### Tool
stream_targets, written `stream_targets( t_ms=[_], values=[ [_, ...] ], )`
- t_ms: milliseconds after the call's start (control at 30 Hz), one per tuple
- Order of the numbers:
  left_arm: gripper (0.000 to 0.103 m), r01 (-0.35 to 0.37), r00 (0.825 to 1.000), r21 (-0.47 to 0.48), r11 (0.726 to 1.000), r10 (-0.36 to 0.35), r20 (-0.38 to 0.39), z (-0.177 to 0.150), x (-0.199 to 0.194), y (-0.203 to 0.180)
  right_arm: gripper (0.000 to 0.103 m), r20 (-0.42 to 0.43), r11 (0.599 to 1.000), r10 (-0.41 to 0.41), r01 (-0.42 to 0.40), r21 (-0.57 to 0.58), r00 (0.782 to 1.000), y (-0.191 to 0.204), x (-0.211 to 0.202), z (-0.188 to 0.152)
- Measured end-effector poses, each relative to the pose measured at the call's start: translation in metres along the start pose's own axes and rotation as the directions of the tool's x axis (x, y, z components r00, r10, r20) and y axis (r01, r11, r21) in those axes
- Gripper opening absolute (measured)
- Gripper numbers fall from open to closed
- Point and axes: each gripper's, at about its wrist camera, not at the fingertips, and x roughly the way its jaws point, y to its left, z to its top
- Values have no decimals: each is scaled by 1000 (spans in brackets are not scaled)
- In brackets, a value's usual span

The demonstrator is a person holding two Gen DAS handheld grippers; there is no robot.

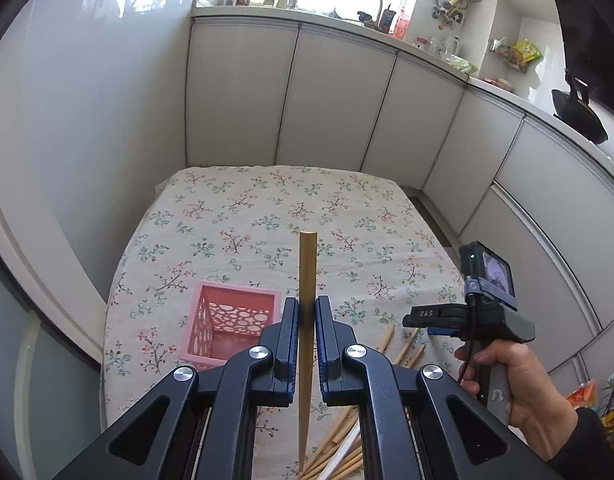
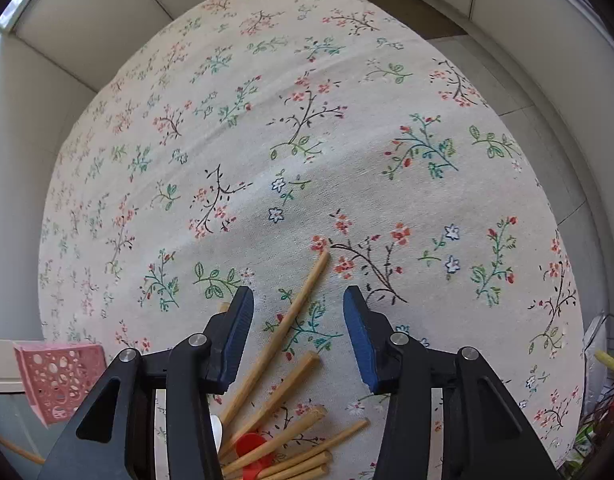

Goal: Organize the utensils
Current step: 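Carry both held chopsticks upright over the pink mesh basket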

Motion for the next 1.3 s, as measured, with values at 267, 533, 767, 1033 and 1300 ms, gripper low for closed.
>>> stream_targets(
  t_ms=[267,533,767,1033,1300],
  values=[
    [8,-7,1000,2,1000,7,3,0,-1,2,12,103,986,-160,164,-29,982,21,3,-7],
    [8,-4,998,-8,1000,5,62,5,-21,5,4,136,995,95,-99,26,986,-1,-41,-10],
    [8,-11,991,-1,1000,11,132,8,-44,0,4,262,975,220,-208,-73,940,-3,-112,-31],
    [8,2,978,1,1000,-2,210,14,-71,-11,4,418,947,319,-263,-186,851,-3,-184,-56],
    [8,-2,930,-15,1000,8,368,27,-116,-10,4,527,920,387,-282,-271,757,4,-238,-76]
  ],
)
